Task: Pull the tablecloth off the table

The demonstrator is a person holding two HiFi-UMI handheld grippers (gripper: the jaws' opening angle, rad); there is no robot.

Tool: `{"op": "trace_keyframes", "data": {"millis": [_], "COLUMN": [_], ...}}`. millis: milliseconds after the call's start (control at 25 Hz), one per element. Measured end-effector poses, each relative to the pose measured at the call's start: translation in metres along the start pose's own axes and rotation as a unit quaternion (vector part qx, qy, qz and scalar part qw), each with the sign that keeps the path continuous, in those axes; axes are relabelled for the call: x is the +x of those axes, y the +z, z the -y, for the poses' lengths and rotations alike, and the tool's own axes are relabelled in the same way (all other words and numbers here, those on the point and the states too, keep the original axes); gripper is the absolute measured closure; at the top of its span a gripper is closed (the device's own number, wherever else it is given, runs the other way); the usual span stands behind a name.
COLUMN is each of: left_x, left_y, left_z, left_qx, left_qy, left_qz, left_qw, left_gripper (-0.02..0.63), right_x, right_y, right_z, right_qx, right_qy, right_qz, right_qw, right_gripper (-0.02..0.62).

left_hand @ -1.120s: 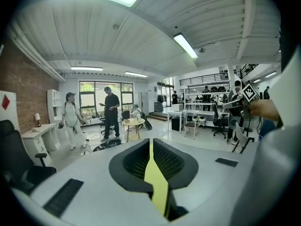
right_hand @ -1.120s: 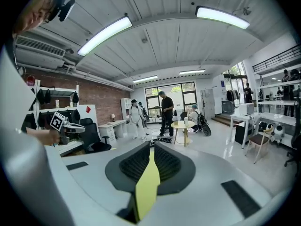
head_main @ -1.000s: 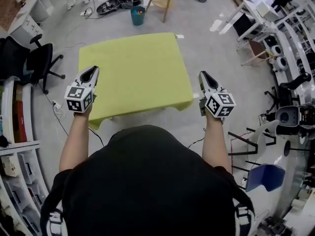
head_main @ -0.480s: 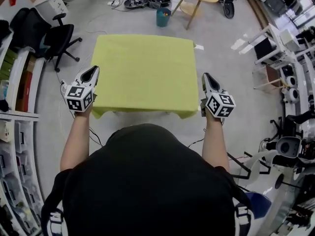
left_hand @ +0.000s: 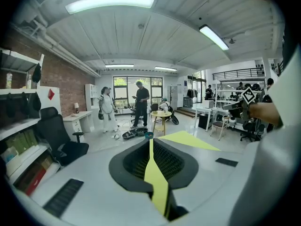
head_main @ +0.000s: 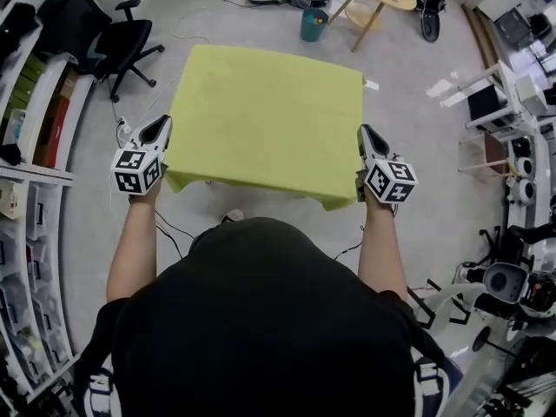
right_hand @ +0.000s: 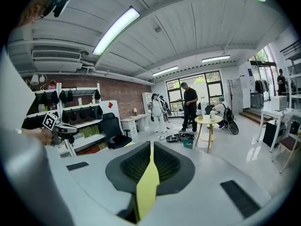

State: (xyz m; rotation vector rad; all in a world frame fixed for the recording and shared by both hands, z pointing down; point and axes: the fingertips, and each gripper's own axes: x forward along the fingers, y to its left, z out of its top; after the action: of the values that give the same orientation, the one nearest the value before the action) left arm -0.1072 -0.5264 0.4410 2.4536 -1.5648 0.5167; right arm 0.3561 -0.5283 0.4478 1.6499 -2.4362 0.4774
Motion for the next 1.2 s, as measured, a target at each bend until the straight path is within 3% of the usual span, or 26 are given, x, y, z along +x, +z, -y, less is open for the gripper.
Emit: {"op": "trace_keyframes", "data": {"millis": [360,520,640,840,1200], "left_x": [0.022,0.035,0.042,0.057,0.074], "left_y": [-0.039,-0.082,-0.119,-0.167,-0.267], "left_z": [-0.027,-0.052,-0.072,-0.078,-0.095], "left_qx": [-0.012,-0.029,-0.041,-0.05,-0.072], "left_qy": [-0.004,-0.003,-0.004,0.005,0.017], "left_qz": [-0.041,-0.085,-0.119,-0.164,-0.265], "left_qw": [0.9991,0.9959,0.9921,0.9853,0.9613], "left_gripper": [0.563,0.551,0.538,0.518,0.44], "right_x": [0.017,0.02,0.024,0.017,-0.026], "right_y": [-0.044,-0.083,-0.123,-0.198,-0.341], "right_z": [0.026,0.042,0.057,0.102,0.164], "right_qx": [-0.013,-0.054,-0.057,-0.092,-0.048], "right_qy": [-0.011,-0.032,-0.046,-0.058,-0.074], "right_qz": [-0.05,-0.099,-0.143,-0.238,-0.374], "right_qw": [0.999,0.993,0.987,0.965,0.923], "right_gripper": [0.536,0.516,0.499,0.43,0.381]}}
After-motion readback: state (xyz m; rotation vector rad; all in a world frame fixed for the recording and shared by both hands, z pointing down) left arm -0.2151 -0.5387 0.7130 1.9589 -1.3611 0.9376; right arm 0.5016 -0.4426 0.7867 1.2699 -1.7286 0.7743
